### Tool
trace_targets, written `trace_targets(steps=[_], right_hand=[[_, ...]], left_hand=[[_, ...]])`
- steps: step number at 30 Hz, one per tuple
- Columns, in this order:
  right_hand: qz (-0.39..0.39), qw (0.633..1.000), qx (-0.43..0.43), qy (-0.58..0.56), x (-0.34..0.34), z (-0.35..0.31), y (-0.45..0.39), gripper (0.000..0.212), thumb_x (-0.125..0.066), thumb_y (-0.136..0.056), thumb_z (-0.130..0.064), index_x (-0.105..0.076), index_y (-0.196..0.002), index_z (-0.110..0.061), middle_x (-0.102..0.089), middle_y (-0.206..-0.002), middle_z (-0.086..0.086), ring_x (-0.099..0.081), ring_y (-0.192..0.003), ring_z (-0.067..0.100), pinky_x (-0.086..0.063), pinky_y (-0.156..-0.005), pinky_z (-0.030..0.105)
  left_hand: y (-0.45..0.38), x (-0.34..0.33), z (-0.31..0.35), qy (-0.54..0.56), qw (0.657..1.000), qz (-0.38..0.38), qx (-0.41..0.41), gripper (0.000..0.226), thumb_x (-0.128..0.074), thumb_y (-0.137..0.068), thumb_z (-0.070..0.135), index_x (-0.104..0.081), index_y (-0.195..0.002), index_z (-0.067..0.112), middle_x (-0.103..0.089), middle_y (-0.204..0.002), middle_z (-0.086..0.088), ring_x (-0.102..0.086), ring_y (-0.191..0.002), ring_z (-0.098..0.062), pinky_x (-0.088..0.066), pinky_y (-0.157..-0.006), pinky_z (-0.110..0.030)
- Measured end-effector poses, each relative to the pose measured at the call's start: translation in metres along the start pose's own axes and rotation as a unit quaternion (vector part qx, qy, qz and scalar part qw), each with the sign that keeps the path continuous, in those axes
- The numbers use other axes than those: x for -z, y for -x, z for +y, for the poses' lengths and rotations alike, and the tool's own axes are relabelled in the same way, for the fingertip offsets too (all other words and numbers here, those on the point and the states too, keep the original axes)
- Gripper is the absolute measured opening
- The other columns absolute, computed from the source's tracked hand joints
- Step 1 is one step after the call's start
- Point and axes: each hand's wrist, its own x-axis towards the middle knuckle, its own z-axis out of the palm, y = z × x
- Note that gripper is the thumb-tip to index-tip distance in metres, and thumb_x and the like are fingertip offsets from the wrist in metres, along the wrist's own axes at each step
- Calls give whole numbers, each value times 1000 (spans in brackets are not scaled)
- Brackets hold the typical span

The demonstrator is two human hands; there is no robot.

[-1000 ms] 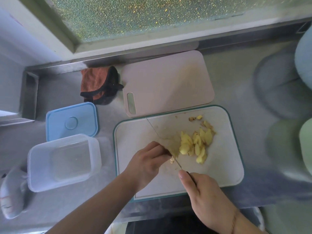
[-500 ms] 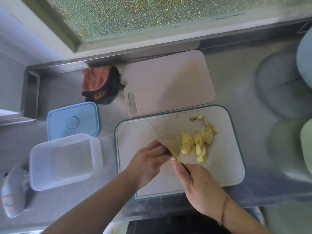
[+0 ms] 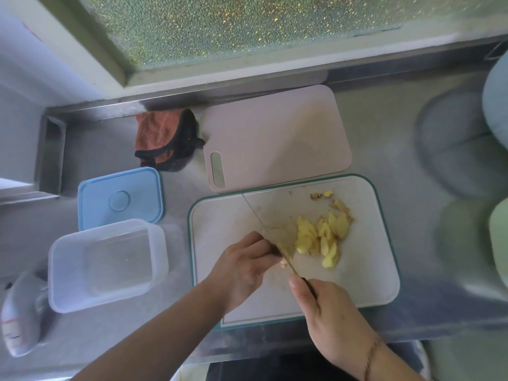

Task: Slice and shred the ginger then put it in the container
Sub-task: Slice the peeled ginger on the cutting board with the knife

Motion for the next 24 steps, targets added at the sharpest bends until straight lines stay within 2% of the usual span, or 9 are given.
trace_targets(steps=[2,5,10,15,19,24], right_hand=[[0,1000,12,16,-3,-5,-9,52,-14,-81,-66,-36,-56,-26,-41,-47,-3,-44,-48,8,-37,-49,19],[6,1000,24,18,-5,-7,-21,53,-14,-83,-65,-37,-57,-25,-39,-51,-3,-41,-47,8,-34,-48,19],[1,1000,6,-19,-1,7,-6,56,-15,-77,-70,-33,-53,-23,-46,-45,-10,-44,-49,5,-33,-51,21],[14,999,33,-29,-7,3,-29,57,-18,-82,-68,-36,-54,-22,-36,-46,-4,-38,-46,8,-30,-49,19],[8,999,19,-39,-9,17,-11,58,-19,-82,-69,-31,-53,-20,-39,-45,-3,-37,-47,10,-29,-49,22],[2,998,33,-52,-9,5,-37,55,-19,-83,-65,-35,-54,-21,-34,-44,-3,-39,-44,6,-31,-48,17]], left_hand=[[0,0,0,0,1000,4,0,35,-74,-74,-19,-78,-101,4,-73,-102,-8,-66,-95,-32,-58,-74,-36],[2,-1,-1,6,1000,9,5,33,-78,-71,-19,-78,-95,3,-71,-96,-7,-62,-91,-27,-57,-72,-33],[0,-2,1,17,1000,17,12,27,-73,-79,-14,-79,-98,5,-71,-99,-4,-59,-93,-22,-54,-76,-27],[3,-2,-1,11,1000,19,8,30,-75,-74,-19,-78,-93,4,-70,-94,-7,-61,-85,-26,-55,-67,-32],[4,-3,-3,8,1000,16,22,23,-74,-81,-10,-79,-96,7,-71,-97,-4,-64,-87,-26,-55,-68,-33],[3,-7,-3,18,999,39,20,34,-77,-70,-21,-78,-91,6,-69,-94,-4,-60,-83,-25,-54,-67,-31]])
